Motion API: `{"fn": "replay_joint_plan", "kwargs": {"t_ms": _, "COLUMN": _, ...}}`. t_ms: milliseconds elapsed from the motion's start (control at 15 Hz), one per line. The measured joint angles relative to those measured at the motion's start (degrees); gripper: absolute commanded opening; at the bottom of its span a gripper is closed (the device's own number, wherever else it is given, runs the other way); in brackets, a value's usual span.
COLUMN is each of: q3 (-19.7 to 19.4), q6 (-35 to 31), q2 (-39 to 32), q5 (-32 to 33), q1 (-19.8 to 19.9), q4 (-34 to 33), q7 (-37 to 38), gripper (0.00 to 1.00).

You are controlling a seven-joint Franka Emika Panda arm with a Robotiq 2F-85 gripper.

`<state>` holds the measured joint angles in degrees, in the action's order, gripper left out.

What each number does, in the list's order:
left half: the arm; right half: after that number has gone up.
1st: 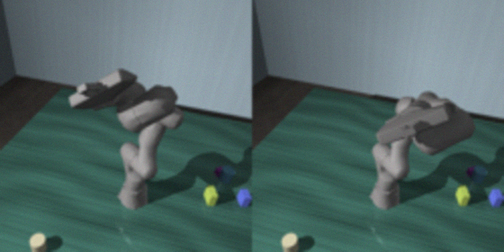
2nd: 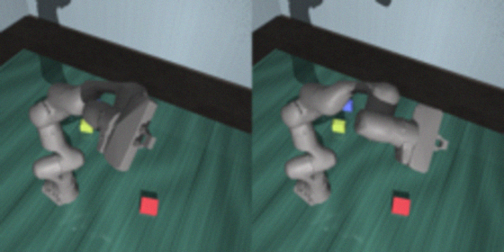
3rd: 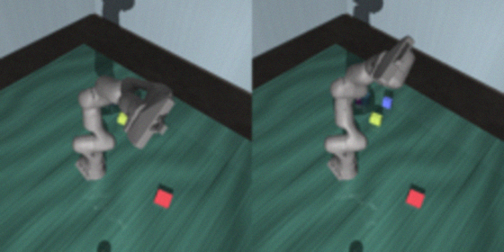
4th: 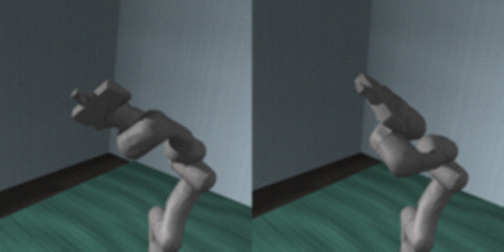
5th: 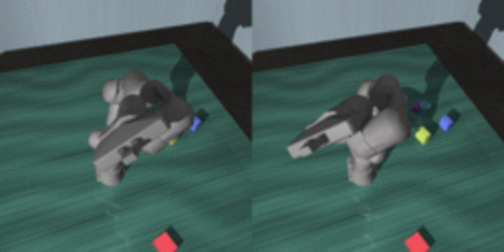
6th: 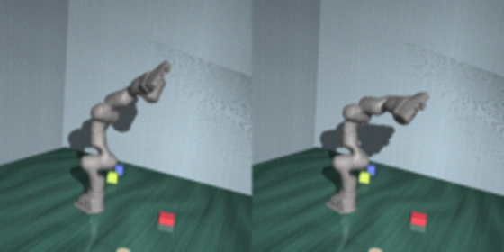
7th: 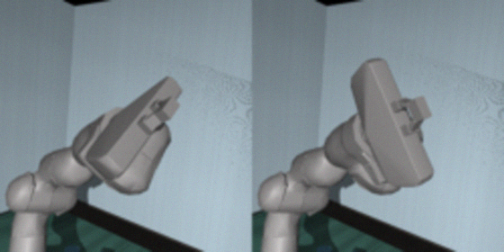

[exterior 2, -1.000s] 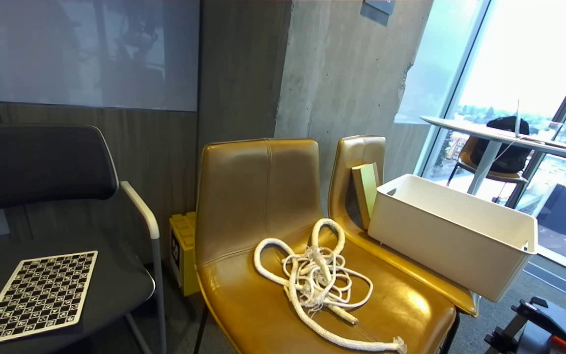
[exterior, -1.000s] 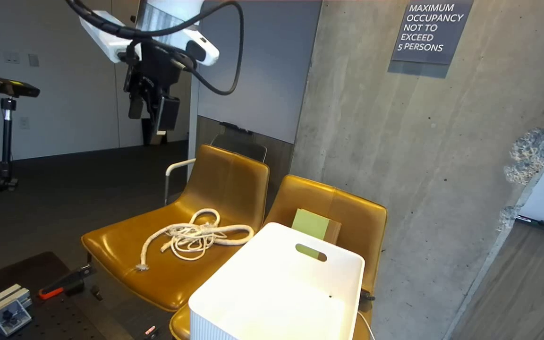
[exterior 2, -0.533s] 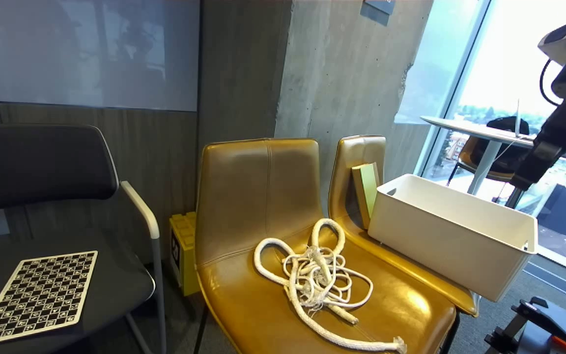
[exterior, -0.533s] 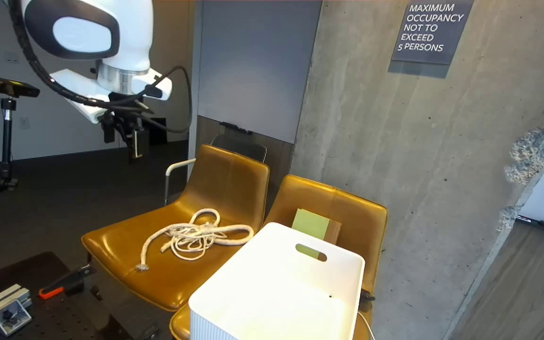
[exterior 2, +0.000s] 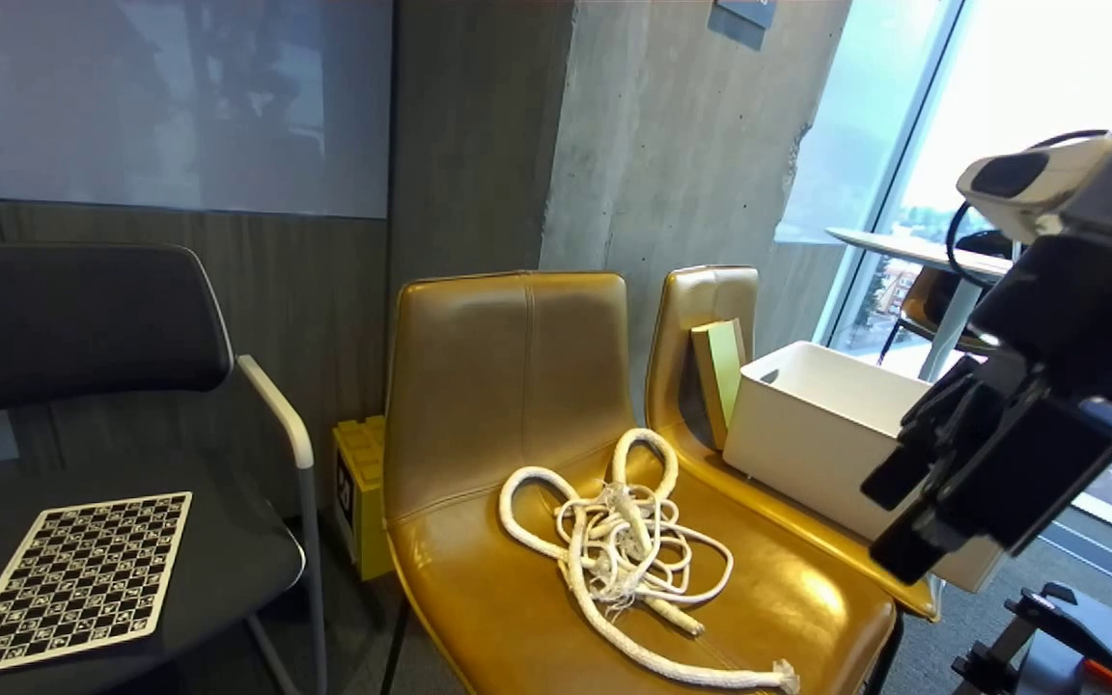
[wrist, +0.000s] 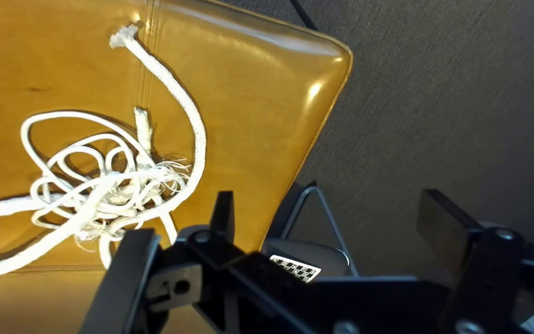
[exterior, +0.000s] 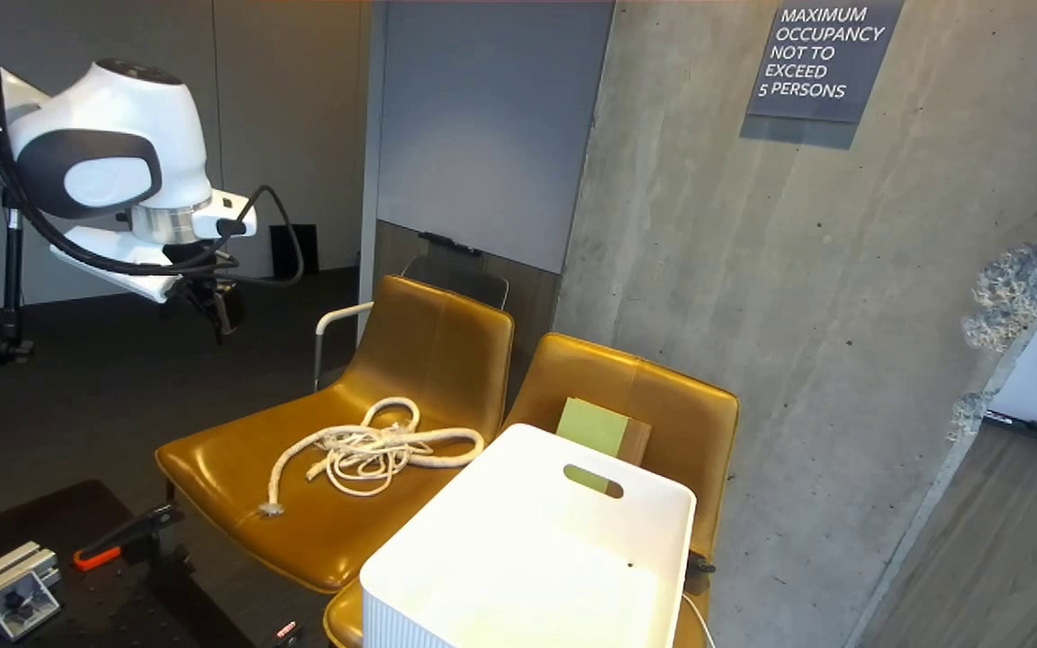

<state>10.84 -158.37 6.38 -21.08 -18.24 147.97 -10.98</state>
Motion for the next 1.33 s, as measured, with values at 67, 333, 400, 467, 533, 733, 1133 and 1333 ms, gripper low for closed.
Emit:
{"fn": "replay_joint_plan", "kwargs": {"t_ms": 67, "q3": 0.5, "q6": -2.0, "q2": -3.5, "q5": 2.4, "q1": 0.0, "q4": -1.3, "q7": 0.6, "gripper": 1.0}}
{"fn": "replay_joint_plan", "kwargs": {"t_ms": 333, "q3": 0.0, "q6": -5.2, "q2": -18.1, "q5": 16.3, "q1": 1.5, "q4": -9.7, "q7": 6.3, "gripper": 1.0}}
{"fn": "replay_joint_plan", "kwargs": {"t_ms": 400, "q3": -0.8, "q6": -5.2, "q2": -21.4, "q5": 19.4, "q1": 1.5, "q4": -12.1, "q7": 7.8, "gripper": 1.0}}
{"fn": "replay_joint_plan", "kwargs": {"t_ms": 467, "q3": -1.7, "q6": -5.2, "q2": -24.7, "q5": 22.1, "q1": 1.4, "q4": -14.5, "q7": 9.3, "gripper": 1.0}}
{"fn": "replay_joint_plan", "kwargs": {"t_ms": 533, "q3": -2.6, "q6": -5.2, "q2": -27.8, "q5": 24.2, "q1": 1.2, "q4": -16.8, "q7": 10.3, "gripper": 1.0}}
{"fn": "replay_joint_plan", "kwargs": {"t_ms": 733, "q3": -4.7, "q6": -5.2, "q2": -35.9, "q5": 27.0, "q1": 0.6, "q4": -22.7, "q7": 11.5, "gripper": 1.0}}
{"fn": "replay_joint_plan", "kwargs": {"t_ms": 1133, "q3": -6.5, "q6": -4.9, "q2": -47.7, "q5": 27.2, "q1": 0.2, "q4": -32.1, "q7": 11.6, "gripper": 0.83}}
{"fn": "replay_joint_plan", "kwargs": {"t_ms": 1333, "q3": -6.5, "q6": -4.3, "q2": -51.1, "q5": 27.2, "q1": 0.1, "q4": -35.9, "q7": 12.1, "gripper": 0.58}}
